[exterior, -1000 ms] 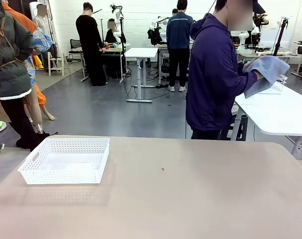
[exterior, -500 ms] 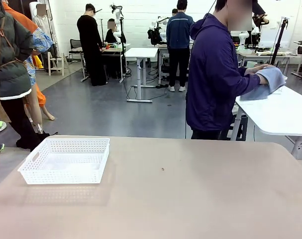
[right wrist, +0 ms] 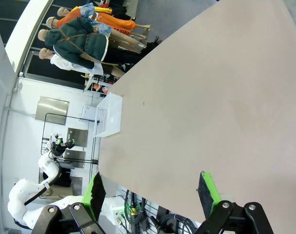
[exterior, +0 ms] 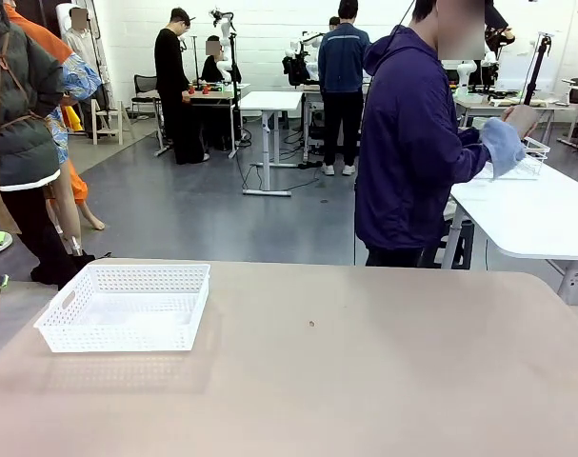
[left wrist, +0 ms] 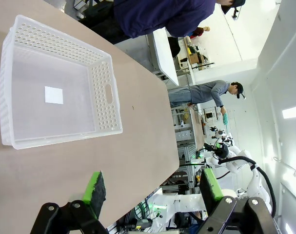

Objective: Clean and organize the cups into the basket.
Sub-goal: Pick up the Organizing basket and move it to the center of the table, then pick up the Reusable plastic cup from the right side of the table and place it inside the Organizing basket.

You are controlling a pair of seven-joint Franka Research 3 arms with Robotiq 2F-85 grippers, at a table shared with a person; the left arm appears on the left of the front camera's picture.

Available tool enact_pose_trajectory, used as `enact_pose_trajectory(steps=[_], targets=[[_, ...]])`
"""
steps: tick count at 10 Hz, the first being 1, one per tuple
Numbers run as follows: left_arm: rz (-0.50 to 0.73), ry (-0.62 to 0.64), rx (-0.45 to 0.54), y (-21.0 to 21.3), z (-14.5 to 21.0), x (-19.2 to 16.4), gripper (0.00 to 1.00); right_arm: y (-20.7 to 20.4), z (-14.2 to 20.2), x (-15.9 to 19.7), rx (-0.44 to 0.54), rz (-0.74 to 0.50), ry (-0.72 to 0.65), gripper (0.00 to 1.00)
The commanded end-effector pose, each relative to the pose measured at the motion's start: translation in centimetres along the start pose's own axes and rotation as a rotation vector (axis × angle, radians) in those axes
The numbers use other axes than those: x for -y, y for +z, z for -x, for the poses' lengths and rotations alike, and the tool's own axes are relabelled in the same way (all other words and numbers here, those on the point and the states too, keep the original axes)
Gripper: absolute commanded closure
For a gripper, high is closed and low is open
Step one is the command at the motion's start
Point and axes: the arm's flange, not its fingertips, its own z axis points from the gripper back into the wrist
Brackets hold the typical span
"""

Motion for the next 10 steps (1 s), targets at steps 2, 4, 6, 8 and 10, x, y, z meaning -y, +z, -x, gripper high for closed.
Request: enact_pose_trajectory(steps=[2,4,6,8,10], targets=[[0.008,-0.004,0.000,0.19,-0.17,0.15,0.00,0.08,-0.01,-0.20,0.002,-0.003,0.007,0.00],[0.008,-0.004,0.000,0.19,-0.17,0.15,0.00,0.08,-0.01,-0.20,0.002,-0.003,0.007,0.00],[0.008,-0.004,0.000,0.19,-0.17,0.15,0.00,0.08,-0.01,-0.20,0.002,-0.003,0.007,0.00],[0.008,-0.004,0.000,0.19,-0.17,0.15,0.00,0.08,-0.01,-0.20,0.002,-0.003,0.007,0.00],[0.008,-0.004,0.000,0.19,-0.17,0.15,0.00,0.08,-0.01,-0.20,0.002,-0.003,0.007,0.00]])
